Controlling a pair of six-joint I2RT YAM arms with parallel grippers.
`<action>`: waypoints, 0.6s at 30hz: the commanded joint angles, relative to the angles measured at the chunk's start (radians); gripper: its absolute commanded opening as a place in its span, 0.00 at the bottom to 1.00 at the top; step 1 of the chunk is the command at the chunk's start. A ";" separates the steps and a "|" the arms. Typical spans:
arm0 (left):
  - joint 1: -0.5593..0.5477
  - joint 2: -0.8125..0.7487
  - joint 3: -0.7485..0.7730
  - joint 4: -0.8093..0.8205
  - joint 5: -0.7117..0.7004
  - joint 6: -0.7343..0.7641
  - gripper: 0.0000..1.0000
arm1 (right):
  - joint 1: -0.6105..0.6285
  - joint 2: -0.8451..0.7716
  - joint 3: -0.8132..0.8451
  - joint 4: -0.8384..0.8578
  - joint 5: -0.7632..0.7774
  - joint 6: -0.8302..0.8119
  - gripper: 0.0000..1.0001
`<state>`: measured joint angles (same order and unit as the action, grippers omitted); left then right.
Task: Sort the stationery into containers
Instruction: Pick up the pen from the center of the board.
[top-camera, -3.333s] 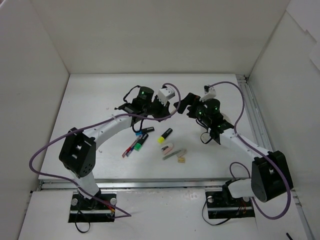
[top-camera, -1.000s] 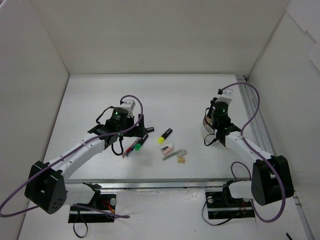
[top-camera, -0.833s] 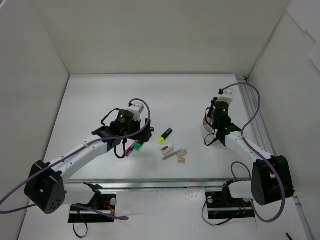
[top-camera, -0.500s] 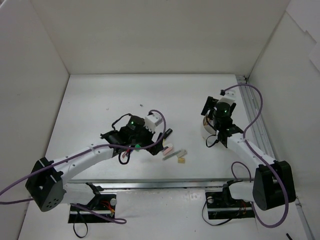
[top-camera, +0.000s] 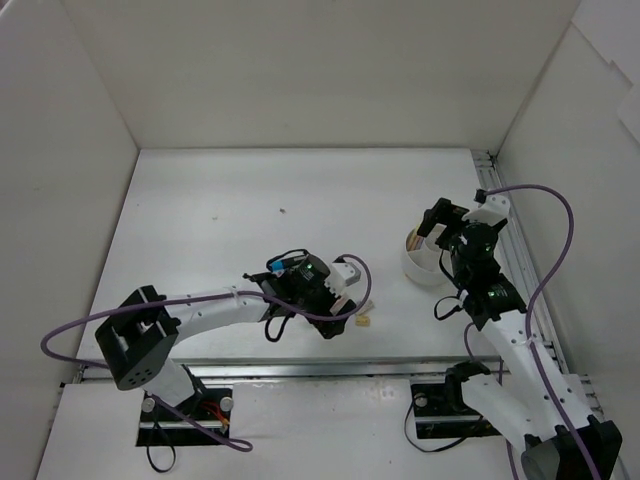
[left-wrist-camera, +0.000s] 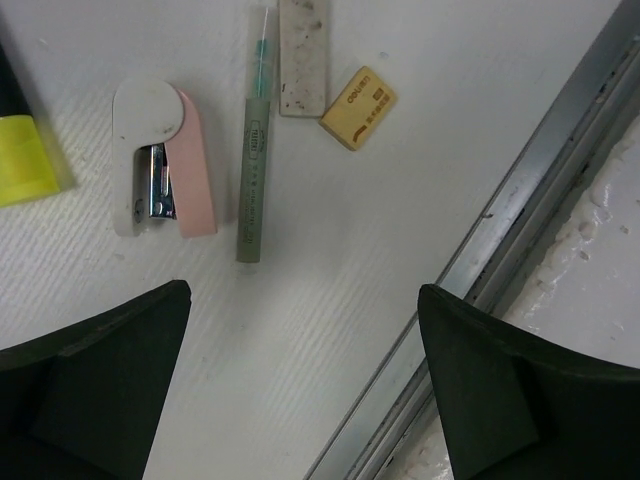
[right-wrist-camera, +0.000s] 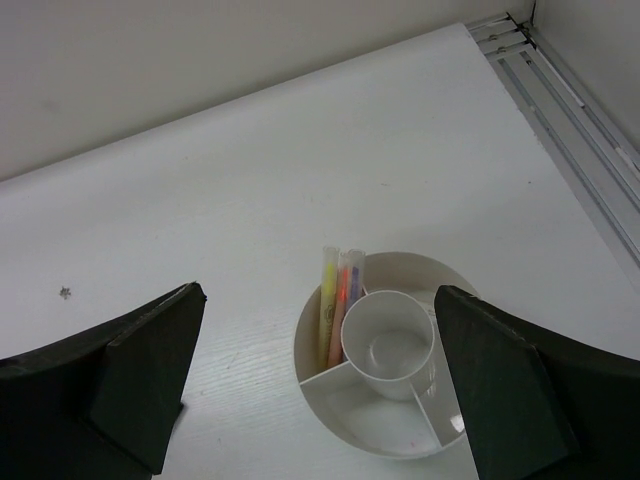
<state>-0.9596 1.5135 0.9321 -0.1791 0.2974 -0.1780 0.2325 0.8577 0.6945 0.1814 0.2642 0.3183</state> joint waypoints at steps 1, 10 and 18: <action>-0.002 0.020 0.028 0.091 -0.023 -0.034 0.90 | -0.006 -0.049 0.010 -0.023 -0.014 0.015 0.98; -0.002 0.158 0.082 0.073 -0.081 -0.048 0.79 | -0.007 -0.085 0.007 -0.034 -0.020 0.021 0.98; -0.025 0.223 0.140 0.009 -0.109 -0.041 0.51 | -0.007 -0.088 -0.007 -0.019 -0.010 0.021 0.98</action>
<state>-0.9630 1.7306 1.0096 -0.1398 0.2012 -0.2226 0.2295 0.7784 0.6930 0.0975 0.2451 0.3336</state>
